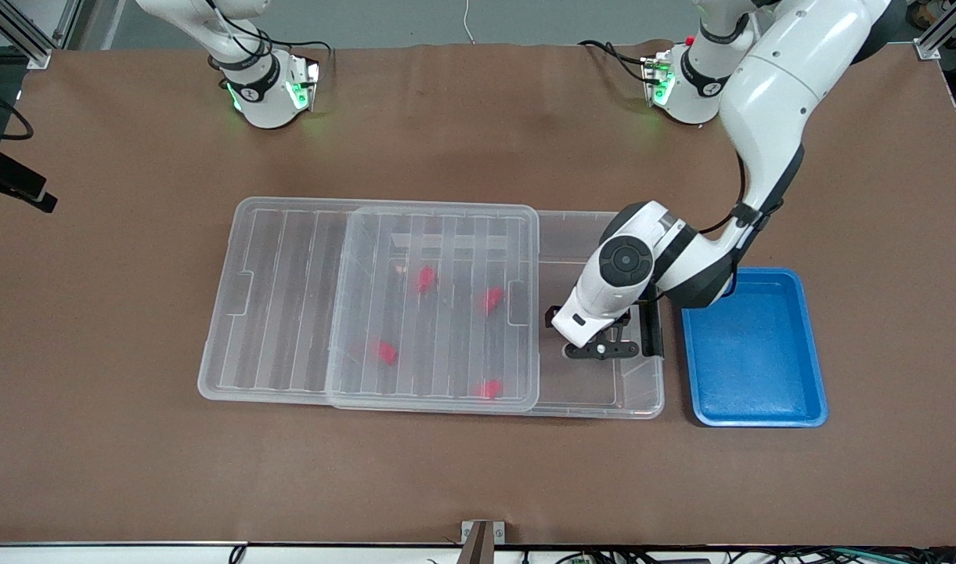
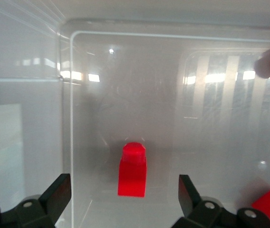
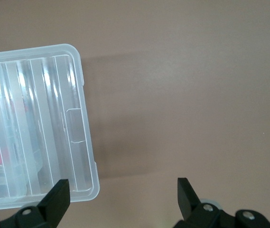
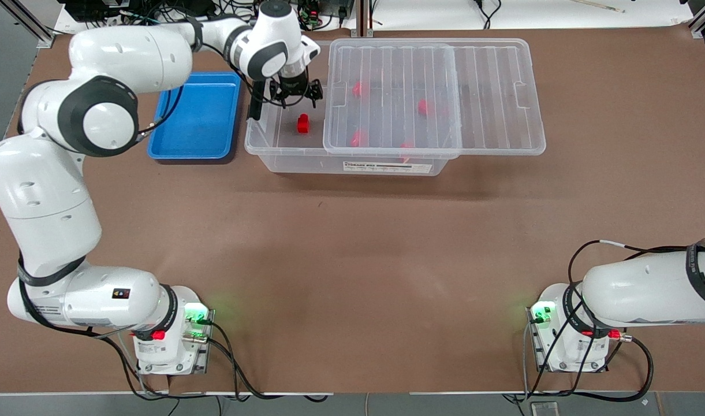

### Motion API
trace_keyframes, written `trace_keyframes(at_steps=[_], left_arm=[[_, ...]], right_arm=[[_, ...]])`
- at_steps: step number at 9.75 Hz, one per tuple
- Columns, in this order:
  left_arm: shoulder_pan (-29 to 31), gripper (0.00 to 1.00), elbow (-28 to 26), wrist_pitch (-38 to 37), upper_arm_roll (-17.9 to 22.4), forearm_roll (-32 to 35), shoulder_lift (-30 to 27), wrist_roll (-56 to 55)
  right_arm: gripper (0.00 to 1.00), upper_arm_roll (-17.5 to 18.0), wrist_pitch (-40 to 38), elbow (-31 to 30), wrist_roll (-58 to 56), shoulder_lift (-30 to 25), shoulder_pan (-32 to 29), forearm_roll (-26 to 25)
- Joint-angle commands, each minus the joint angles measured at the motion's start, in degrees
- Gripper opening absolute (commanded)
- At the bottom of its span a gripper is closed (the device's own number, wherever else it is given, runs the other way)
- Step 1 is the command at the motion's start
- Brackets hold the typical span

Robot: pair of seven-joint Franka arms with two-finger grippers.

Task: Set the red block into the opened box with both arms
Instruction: 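Open the left gripper and raise it away from the box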

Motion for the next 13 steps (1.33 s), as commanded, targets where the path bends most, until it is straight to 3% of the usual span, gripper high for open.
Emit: trace_keyframes(at_steps=[1, 4, 6, 7, 9, 10, 12, 13], left_arm=[[2.1, 0.99, -1.2, -3.3, -2.2, -2.5, -4.8, 0.2], [4.6, 1.0, 4.8, -13.3, -4.7, -2.6, -11.1, 2.0], [9.3, 1.0, 10.8, -25.0, -5.2, -3.4, -14.0, 11.6], [11.8, 1.0, 13.4, -29.3, -5.3, -5.8, -16.2, 15.1], [17.1, 1.0, 15.3, -32.2, -5.4, -11.1, -19.8, 22.8], [19.3, 1.0, 15.3, -32.3, -5.4, -12.4, -21.5, 26.8], [20.7, 1.0, 15.2, -32.6, -5.1, -13.2, -24.5, 27.9], [19.6, 1.0, 14.8, -32.6, -3.3, -13.7, -27.5, 30.0]], right_arm=[[1.0, 0.2, -0.2, -0.2, -0.8, -0.3, -0.6, 0.9], [1.0, 0.2, -0.3, -0.1, -1.6, 0.3, -0.4, 0.7], [1.0, 0.6, -0.2, -0.2, -6.5, 4.4, 0.5, 0.8], [0.82, 0.7, 1.6, -1.8, -14.9, 7.2, 0.0, 1.6], [0.2, 0.5, 14.0, -10.6, -22.0, 8.8, -0.9, 5.5], [0.09, 0.5, 21.5, -17.1, -22.8, 9.9, -0.2, 5.5], [0.03, 0.7, 31.3, -26.0, -23.8, 11.0, 2.8, 5.9], [0.0, 0.7, 31.8, -26.7, -23.7, 11.1, 3.2, 6.1]])
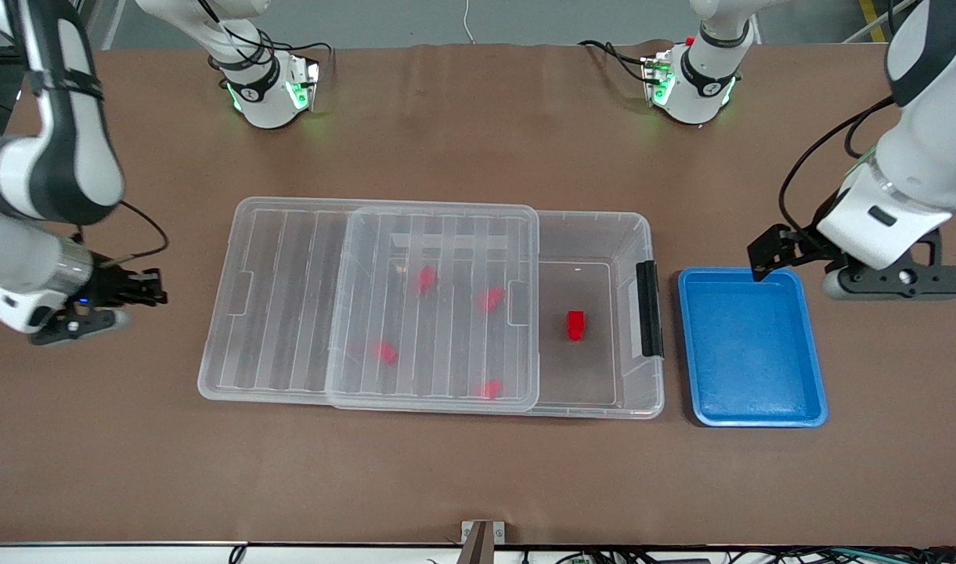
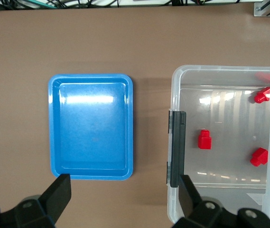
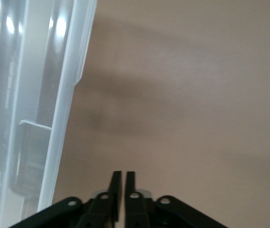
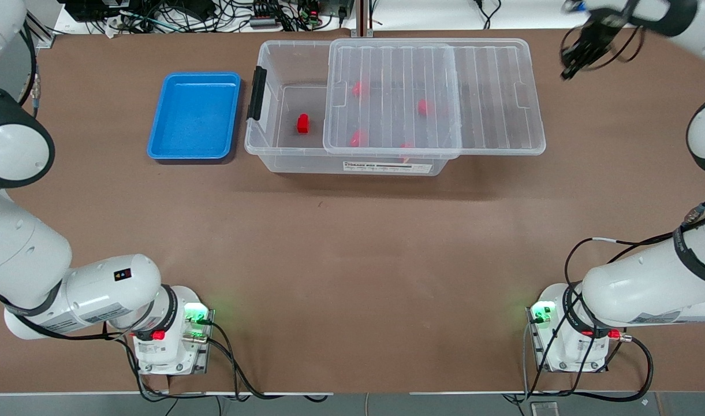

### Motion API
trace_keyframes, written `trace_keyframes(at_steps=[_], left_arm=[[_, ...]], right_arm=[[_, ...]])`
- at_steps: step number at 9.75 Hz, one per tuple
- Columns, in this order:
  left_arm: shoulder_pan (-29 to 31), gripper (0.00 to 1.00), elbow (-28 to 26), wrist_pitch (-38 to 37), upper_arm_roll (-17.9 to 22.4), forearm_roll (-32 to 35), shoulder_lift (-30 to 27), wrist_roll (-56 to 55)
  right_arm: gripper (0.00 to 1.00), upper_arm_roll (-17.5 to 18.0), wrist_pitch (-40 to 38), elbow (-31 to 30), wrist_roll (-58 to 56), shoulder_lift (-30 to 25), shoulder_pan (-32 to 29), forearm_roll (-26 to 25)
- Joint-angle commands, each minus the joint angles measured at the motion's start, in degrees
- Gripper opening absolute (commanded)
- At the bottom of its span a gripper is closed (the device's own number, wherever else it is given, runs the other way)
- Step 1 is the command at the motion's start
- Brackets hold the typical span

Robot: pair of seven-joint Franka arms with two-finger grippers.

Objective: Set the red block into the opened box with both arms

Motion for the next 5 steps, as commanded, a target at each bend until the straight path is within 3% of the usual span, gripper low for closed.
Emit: trace_keyframes(at_steps=[1, 2, 3, 4, 5], left_arm=[[-6.7, 1.0, -2.5, -1.1, 9.7, -2.8, -5.4, 3.4], [-13.0, 1.0, -2.6, -3.4, 19.1, -5.3, -7.1, 3.7], [-15.4, 1.0, -3.2, -5.0, 24.5, -9.5, -8.4, 3.7], [-18.3, 1.0, -5.0, -5.6, 28.8, -11.0, -11.2, 3.7], [-19.8, 1.0, -7.2, -6.0, 30.0, -11.0, -13.7, 3.7]], right_arm=[[0.0, 0.1, 1.5, -3.9, -0.9, -2.0, 1.6, 1.6], [0.0, 0.1, 1.5, -4.0, -0.9, -1.9, 2.5, 2.8], [0.0, 0.1, 1.5, -4.2, -0.9, -1.5, 2.9, 3.2], [0.0, 0.1, 1.5, -4.2, -0.8, -1.1, 3.1, 3.4], [0.0, 0.1, 1.5, -4.1, -0.8, -0.4, 3.8, 6.2]])
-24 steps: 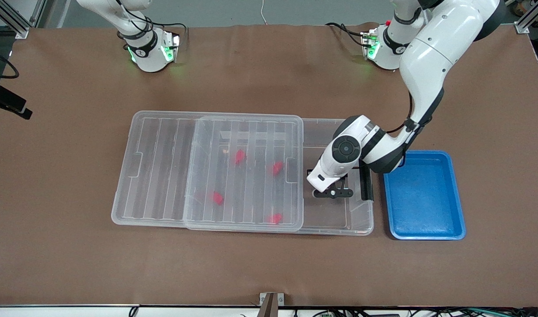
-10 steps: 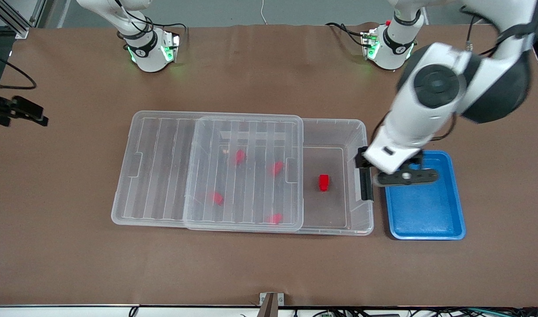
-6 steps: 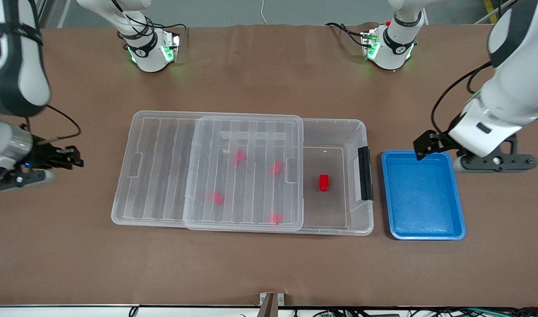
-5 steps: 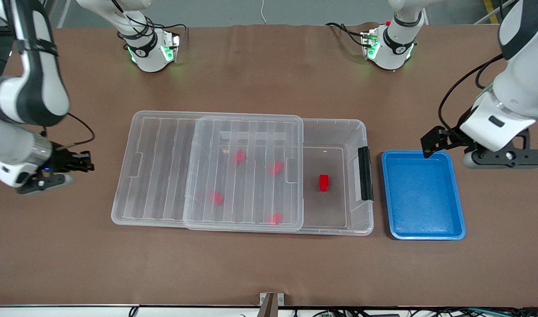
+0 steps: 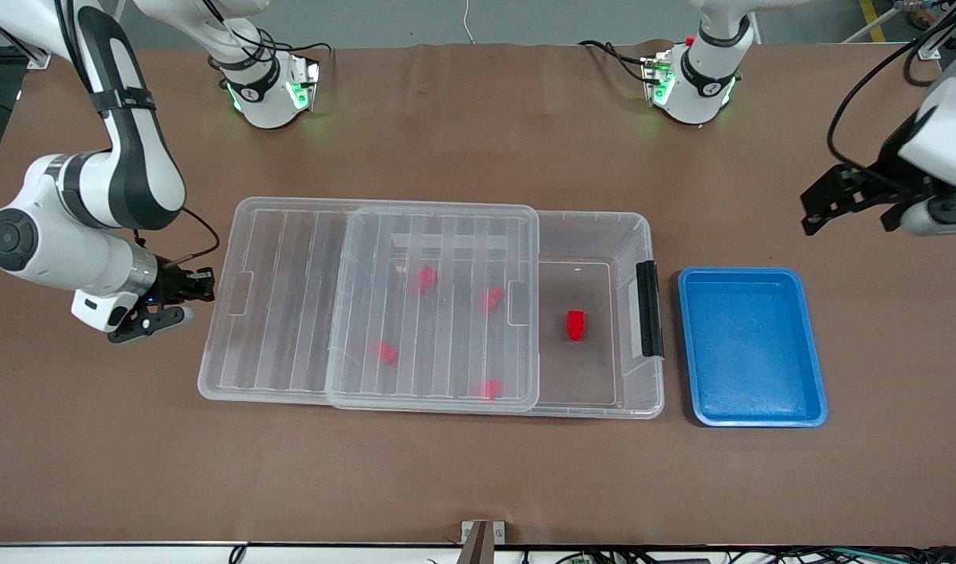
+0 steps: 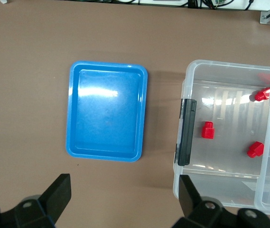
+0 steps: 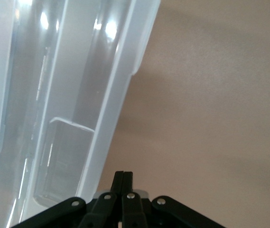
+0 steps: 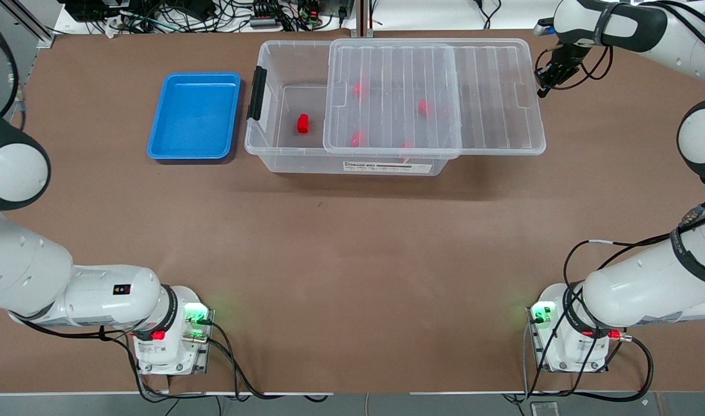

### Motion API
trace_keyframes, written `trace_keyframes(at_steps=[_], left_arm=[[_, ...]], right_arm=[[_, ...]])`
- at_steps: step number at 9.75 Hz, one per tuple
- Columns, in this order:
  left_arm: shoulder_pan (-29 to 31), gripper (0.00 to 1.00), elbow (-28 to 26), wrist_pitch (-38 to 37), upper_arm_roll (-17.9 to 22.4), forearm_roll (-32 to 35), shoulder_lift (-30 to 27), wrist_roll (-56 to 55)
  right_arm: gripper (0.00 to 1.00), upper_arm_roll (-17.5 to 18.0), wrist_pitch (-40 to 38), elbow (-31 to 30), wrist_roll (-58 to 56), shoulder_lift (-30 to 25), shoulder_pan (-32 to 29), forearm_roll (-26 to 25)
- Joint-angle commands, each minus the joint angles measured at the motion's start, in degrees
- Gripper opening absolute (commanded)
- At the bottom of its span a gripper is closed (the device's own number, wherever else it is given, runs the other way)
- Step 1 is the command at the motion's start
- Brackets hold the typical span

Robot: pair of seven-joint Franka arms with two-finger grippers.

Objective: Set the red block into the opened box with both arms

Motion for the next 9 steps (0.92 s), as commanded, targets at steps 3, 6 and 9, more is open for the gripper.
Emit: trace_keyframes(at_steps=[3, 6, 9], left_arm=[[-2.3, 1.0, -15.1, -0.3, 2.3, -2.5, -10.0, 2.1], [-1.5, 1.0, -14.5, -0.6, 2.2, -2.6, -9.8, 4.1], [-1.0, 1.0, -14.4, -0.5, 2.4, -1.7, -8.8, 4.2]], right_arm=[[0.0, -0.1, 0.7, -0.8, -0.4, 0.3, 3.0, 8.6], [0.0, -0.1, 2.0, 0.2, -0.2, 1.9, 6.6, 8.8], [0.0, -0.1, 4.9, 1.3, 0.3, 4.1, 10.5, 9.9]])
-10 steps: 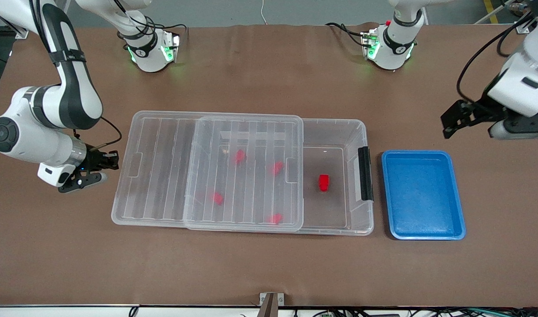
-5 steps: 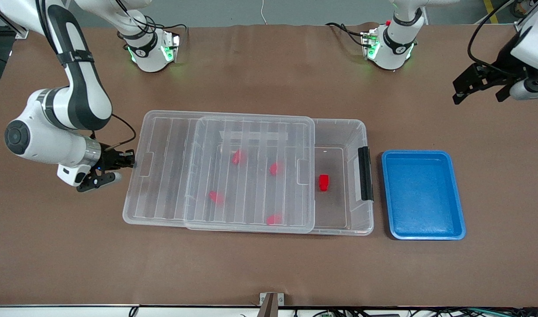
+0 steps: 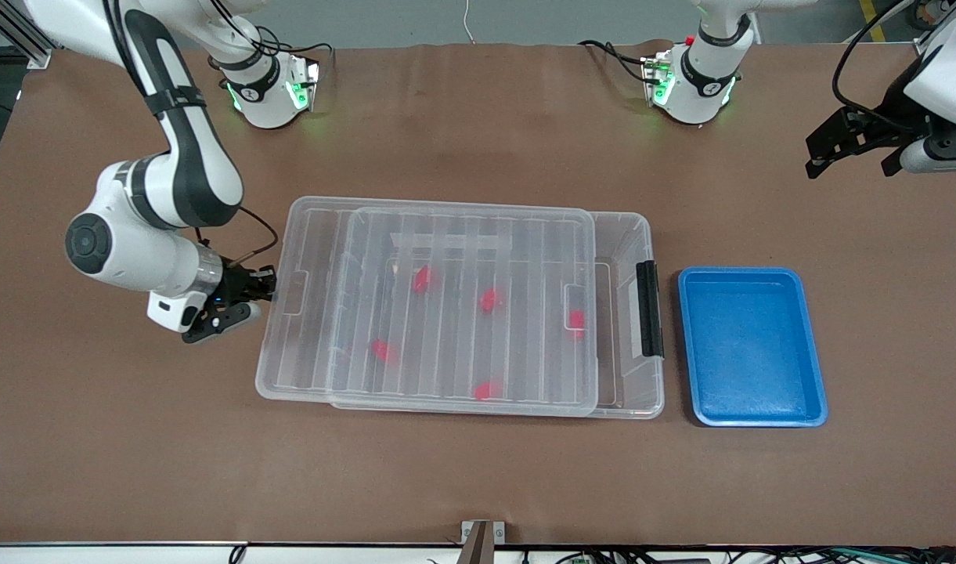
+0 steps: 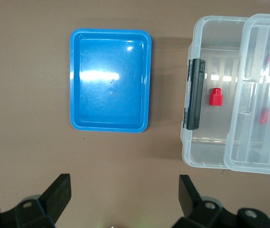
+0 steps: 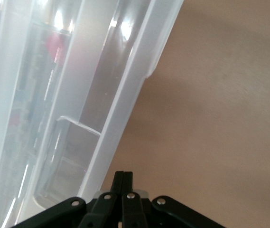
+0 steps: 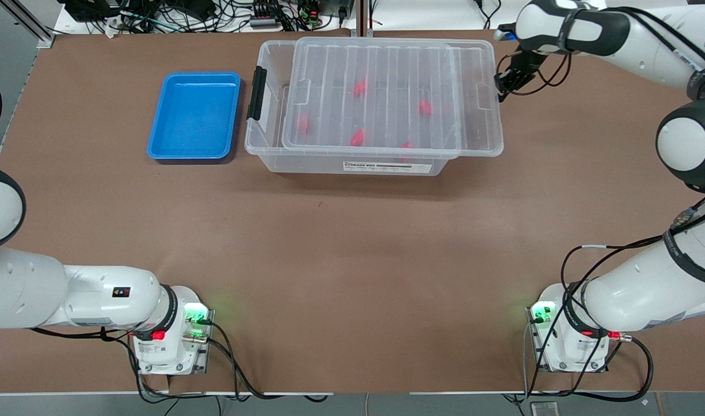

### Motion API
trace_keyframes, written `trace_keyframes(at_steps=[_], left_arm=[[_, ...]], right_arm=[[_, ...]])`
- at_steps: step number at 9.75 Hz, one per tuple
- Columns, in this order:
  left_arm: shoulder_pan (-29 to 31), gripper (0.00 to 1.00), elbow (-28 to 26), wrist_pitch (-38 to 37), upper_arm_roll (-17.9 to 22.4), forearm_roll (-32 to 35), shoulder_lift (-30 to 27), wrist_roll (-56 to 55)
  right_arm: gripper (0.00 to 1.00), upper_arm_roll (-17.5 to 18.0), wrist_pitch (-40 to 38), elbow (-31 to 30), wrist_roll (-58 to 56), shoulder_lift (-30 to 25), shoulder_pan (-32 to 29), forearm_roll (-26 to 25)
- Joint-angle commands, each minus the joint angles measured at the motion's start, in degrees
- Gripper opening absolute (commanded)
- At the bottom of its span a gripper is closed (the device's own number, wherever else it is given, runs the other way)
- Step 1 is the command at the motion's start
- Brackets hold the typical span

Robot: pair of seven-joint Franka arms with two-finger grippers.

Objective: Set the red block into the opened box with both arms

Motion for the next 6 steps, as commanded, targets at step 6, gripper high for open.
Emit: trace_keyframes(at_steps=[6], left_arm=[[-0.1, 1.0, -2.2, 0.4, 0.0, -0.2, 0.9, -0.1]], right_arm=[[0.0, -0.2, 0.3, 4.5, 4.9, 3.8, 4.3, 2.4]])
